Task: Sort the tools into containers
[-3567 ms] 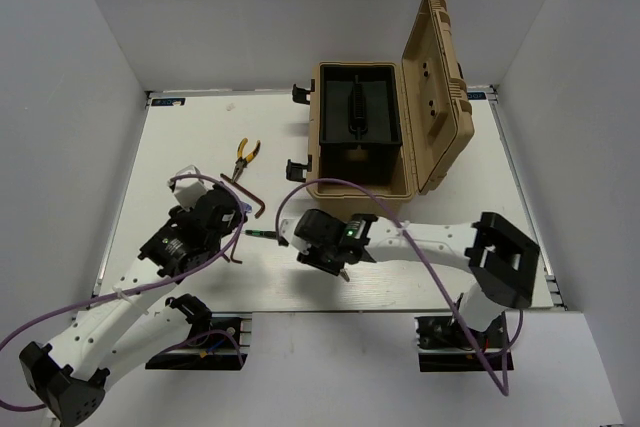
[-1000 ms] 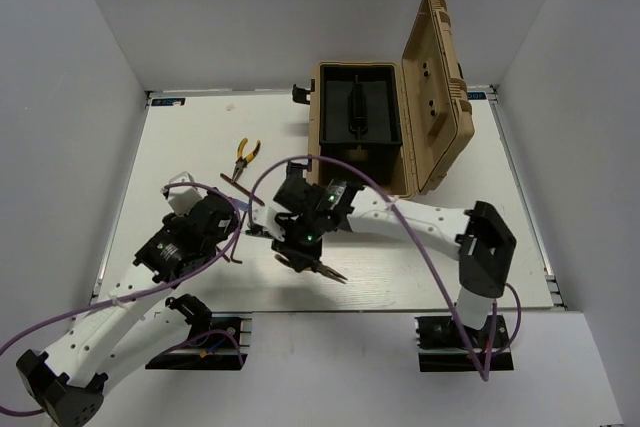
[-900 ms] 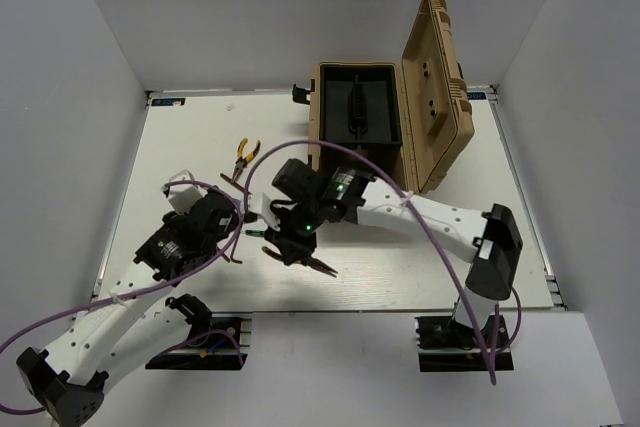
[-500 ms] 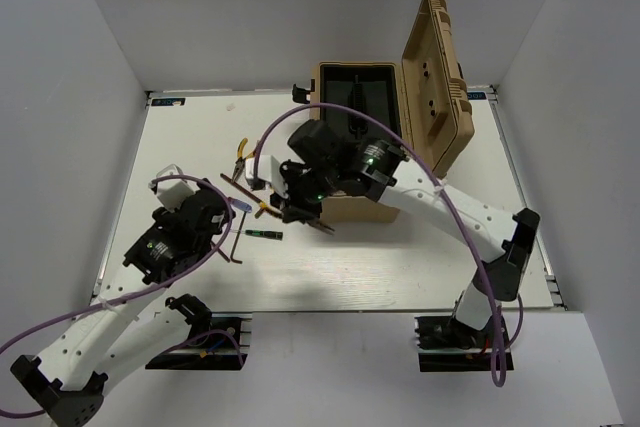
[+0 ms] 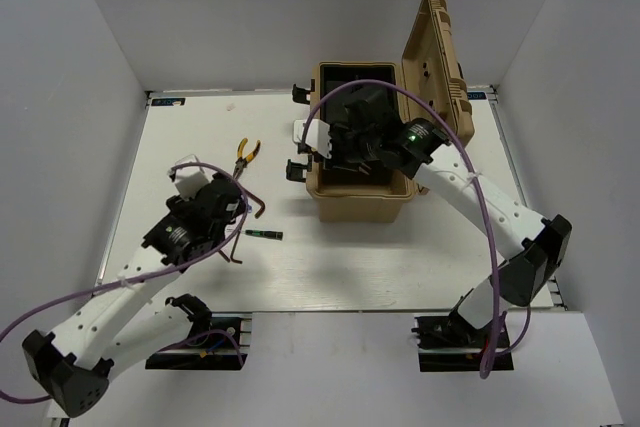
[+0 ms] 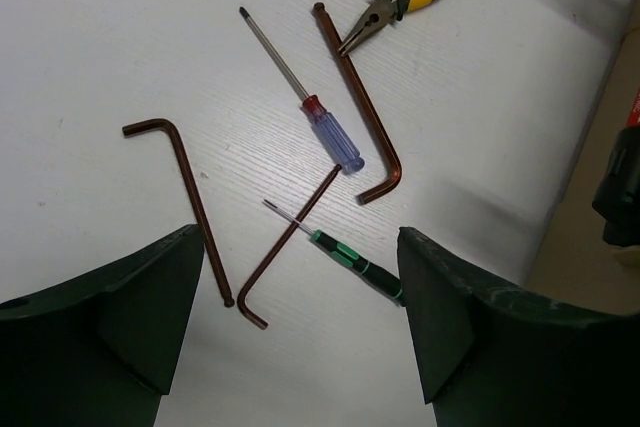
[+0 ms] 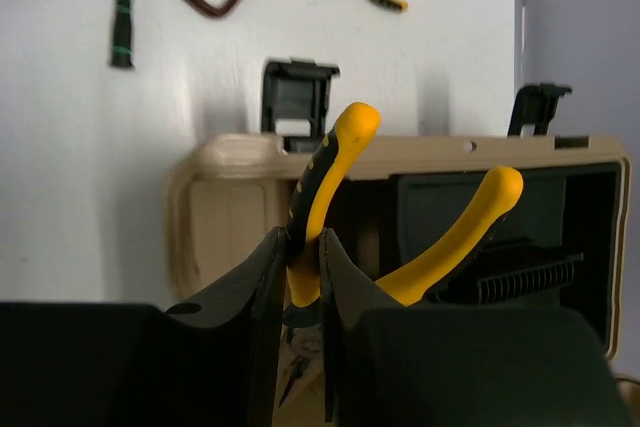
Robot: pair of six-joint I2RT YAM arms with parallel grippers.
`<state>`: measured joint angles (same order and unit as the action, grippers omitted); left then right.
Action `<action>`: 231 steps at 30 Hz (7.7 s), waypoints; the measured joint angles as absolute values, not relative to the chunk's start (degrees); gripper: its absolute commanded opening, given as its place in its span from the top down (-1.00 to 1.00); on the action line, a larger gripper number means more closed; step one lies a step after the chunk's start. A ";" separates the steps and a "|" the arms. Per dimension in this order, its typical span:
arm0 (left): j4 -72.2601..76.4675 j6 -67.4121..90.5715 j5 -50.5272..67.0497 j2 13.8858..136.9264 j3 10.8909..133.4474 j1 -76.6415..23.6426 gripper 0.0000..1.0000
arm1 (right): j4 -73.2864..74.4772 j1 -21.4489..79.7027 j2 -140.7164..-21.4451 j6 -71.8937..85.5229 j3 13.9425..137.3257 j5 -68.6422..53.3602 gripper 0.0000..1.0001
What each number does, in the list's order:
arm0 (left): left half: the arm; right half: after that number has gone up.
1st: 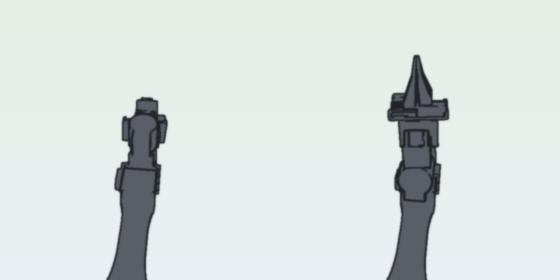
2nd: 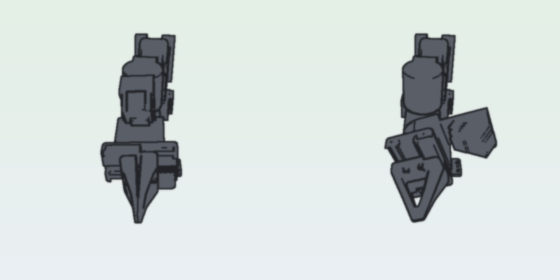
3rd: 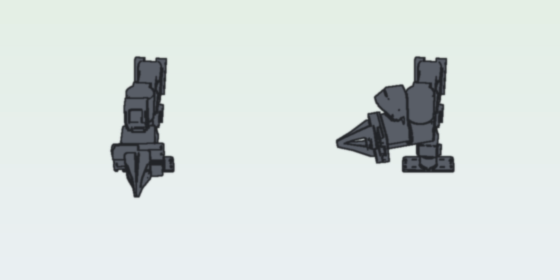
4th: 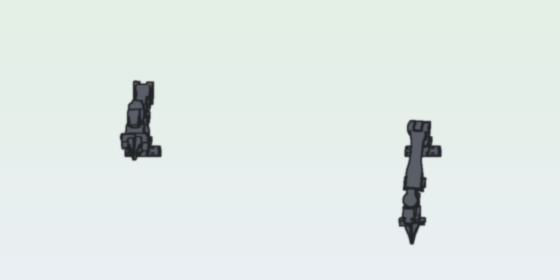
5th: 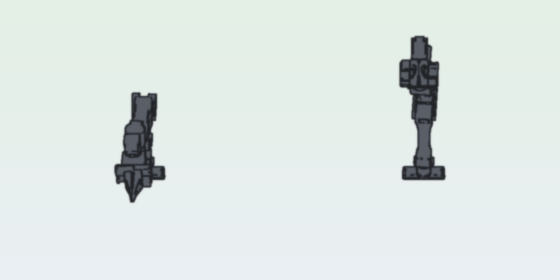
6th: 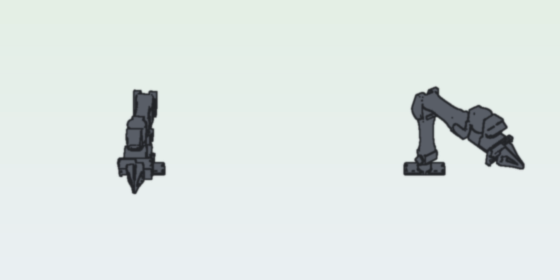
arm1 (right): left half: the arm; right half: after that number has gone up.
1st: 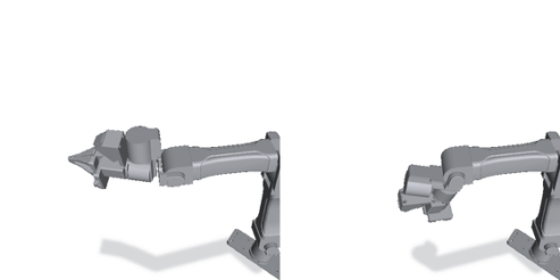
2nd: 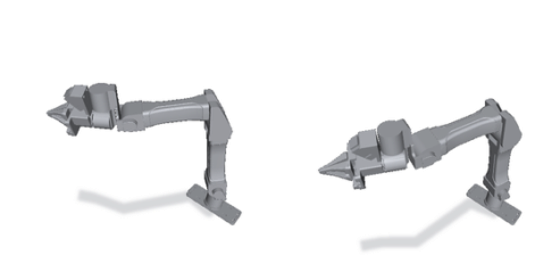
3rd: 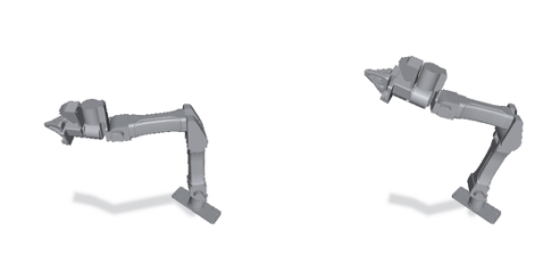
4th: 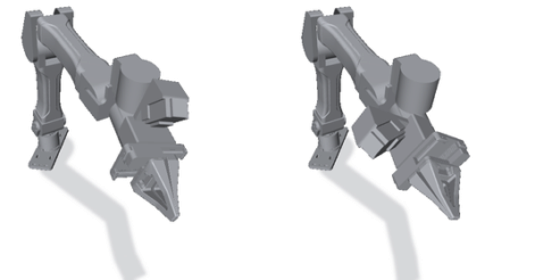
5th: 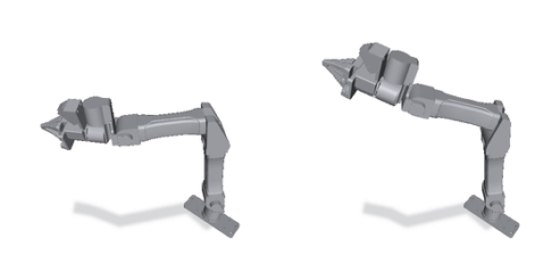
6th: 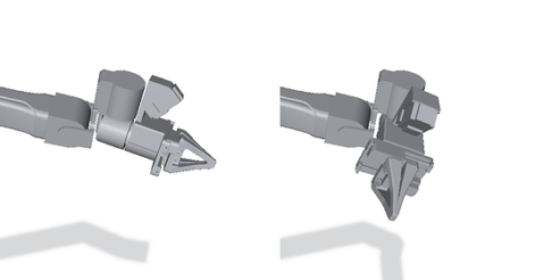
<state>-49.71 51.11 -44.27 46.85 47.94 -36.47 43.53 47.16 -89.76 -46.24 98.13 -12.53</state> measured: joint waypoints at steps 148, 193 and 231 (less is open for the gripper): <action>5.52 20.25 13.85 99.11 75.57 -36.05 0.55 | 36.25 33.08 -71.92 -9.50 85.62 -2.96 0.56; -21.85 48.53 -16.49 87.85 49.63 -13.91 -0.05 | 43.03 48.36 -109.86 -9.37 108.62 -12.12 0.74; -27.64 51.55 -17.28 91.18 52.86 -13.19 1.00 | 38.33 47.86 -94.32 -8.14 95.31 -11.81 0.12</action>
<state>-27.64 51.55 -17.28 91.18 52.86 -13.19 38.33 47.86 -94.32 -8.14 95.31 -11.81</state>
